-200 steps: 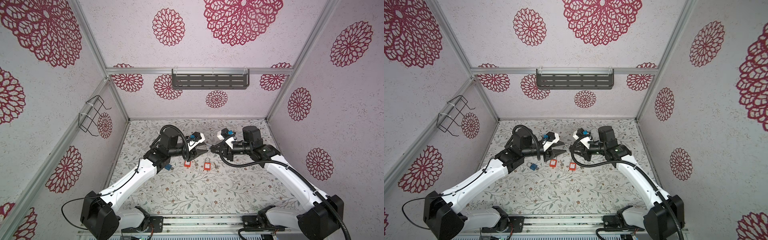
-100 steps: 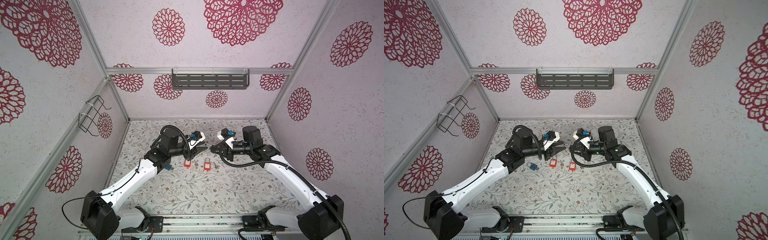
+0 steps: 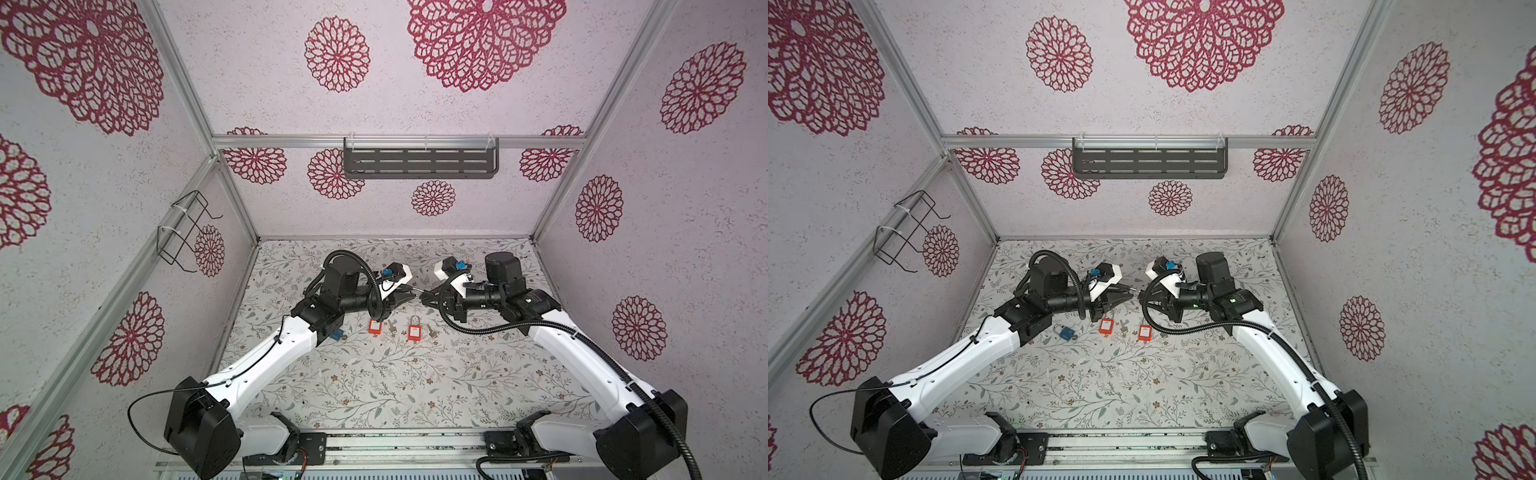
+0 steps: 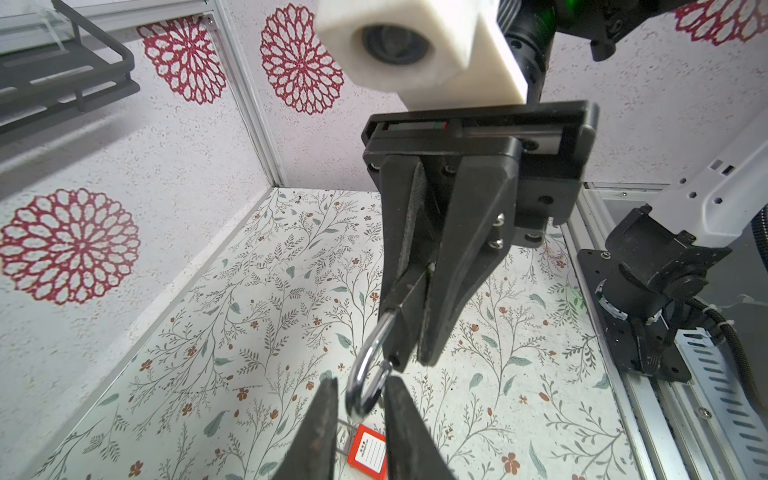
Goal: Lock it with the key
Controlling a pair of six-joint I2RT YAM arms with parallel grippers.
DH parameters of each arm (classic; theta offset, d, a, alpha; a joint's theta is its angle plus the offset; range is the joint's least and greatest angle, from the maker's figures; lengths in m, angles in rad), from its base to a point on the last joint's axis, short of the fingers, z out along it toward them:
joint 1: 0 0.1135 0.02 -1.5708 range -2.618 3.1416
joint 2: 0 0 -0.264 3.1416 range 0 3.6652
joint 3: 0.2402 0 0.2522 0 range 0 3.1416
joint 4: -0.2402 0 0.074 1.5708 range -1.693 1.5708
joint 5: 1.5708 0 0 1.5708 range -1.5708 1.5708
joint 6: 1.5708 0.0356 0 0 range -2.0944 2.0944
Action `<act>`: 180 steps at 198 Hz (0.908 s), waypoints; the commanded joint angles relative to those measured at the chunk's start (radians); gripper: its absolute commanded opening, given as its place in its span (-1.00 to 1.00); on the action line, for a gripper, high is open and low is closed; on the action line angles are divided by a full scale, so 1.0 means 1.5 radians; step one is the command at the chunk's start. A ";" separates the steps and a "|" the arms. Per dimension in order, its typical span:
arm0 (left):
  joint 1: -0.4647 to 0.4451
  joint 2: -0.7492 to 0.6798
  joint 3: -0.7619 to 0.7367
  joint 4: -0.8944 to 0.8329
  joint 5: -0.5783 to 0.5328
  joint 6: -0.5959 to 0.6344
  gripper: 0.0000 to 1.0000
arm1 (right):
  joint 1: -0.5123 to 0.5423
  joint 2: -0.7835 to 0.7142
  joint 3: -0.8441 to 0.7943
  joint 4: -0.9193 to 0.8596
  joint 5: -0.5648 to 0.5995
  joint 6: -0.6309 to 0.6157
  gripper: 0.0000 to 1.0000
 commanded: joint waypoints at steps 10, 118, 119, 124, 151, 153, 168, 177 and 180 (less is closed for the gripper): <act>-0.006 0.000 0.018 0.015 0.002 0.001 -0.40 | -0.004 -0.014 0.012 0.005 -0.011 0.003 -1.00; -0.005 -0.007 0.022 0.020 -0.006 -0.003 -0.36 | -0.004 -0.014 0.008 -0.001 -0.010 0.004 -1.00; -0.006 -0.007 0.022 0.020 -0.006 -0.003 -0.36 | -0.004 -0.015 0.007 -0.001 -0.010 0.004 -1.00; -0.005 -0.006 0.023 0.020 -0.005 -0.003 -0.37 | -0.004 -0.014 0.007 -0.001 -0.010 0.004 -1.00; -0.005 -0.002 0.029 0.019 0.000 -0.005 -0.45 | -0.004 -0.016 0.006 0.000 -0.010 0.005 -1.00; -0.005 -0.001 0.029 0.020 0.001 -0.006 -0.45 | -0.004 -0.016 0.006 0.000 -0.010 0.005 -1.00; -0.006 0.002 0.032 0.017 0.006 -0.007 -0.48 | -0.004 -0.016 0.005 0.001 -0.010 0.005 -1.00; -0.006 0.005 0.034 0.015 0.008 -0.008 -0.50 | -0.003 -0.015 0.005 0.002 -0.010 0.005 -1.00; -0.006 0.005 0.034 0.015 0.010 -0.008 -0.50 | -0.003 -0.016 0.005 0.002 -0.010 0.006 -1.00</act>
